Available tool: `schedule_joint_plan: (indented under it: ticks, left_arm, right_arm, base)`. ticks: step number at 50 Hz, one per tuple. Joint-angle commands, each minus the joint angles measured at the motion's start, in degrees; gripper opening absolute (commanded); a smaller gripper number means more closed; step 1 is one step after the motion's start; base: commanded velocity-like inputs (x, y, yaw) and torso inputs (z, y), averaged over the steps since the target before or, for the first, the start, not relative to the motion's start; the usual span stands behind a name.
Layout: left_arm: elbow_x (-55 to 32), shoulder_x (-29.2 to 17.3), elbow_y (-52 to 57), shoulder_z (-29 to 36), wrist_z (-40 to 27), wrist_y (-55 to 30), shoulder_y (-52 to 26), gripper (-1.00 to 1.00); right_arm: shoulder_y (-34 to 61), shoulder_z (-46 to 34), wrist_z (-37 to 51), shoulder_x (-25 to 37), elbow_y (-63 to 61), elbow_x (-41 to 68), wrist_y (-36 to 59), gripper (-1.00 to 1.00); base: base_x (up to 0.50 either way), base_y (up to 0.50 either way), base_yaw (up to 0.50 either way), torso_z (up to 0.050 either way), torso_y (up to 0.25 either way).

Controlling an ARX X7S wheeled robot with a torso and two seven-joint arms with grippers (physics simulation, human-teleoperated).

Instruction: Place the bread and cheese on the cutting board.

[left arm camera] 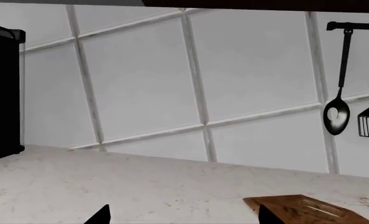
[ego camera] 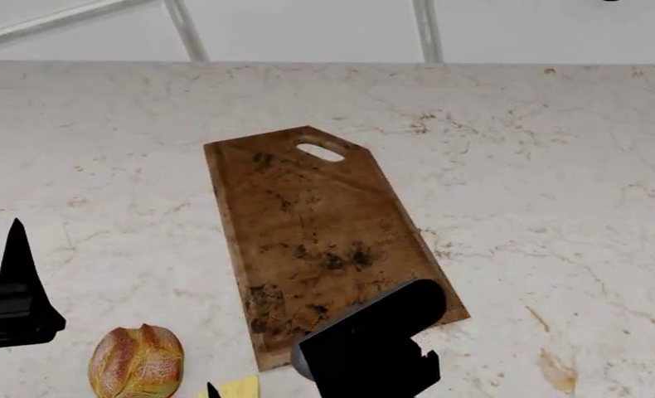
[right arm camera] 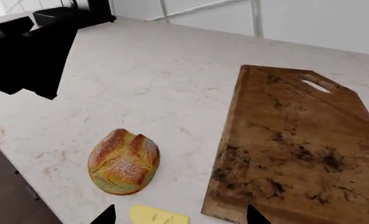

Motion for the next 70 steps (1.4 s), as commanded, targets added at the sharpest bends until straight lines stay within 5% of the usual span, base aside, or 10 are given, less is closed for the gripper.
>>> schedule_joint_plan:
  ticks: [1,58,59,70]
  left_arm:
    - [-0.06,-0.17,-0.62,0.37,-0.08,0.63,0.07,1.0]
    - [-1.46,-1.49,0.16,1.0,-1.49,0.63,0.33,1.0]
    - [-1.46,-1.48,0.06,1.08,-1.49,0.65,0.3,1.0]
    - [-1.56,-1.66,0.16,1.52,-1.72,0.61,0.28,1.0]
  right_arm:
    - [-1.44,-3.1,-0.29,1.17,3.88,-1.21,-3.28,1.0]
    - [-0.59,-17.46,-3.35,1.71,19.58,-7.69,-14.52,1.0]
    - [-0.56,-17.75,-3.34,1.62,19.73,-7.81,-14.67,-1.0]
    - [-0.86,-19.34,-3.48,2.25,19.99,-8.53,-16.03,-1.0]
  base:
    - [0.0,0.0,0.0,0.0,0.0]
    - [0.0,0.0,0.0,0.0,0.0]
    - [0.0,0.0,0.0,0.0,0.0]
    - [0.0,0.0,0.0,0.0,0.0]
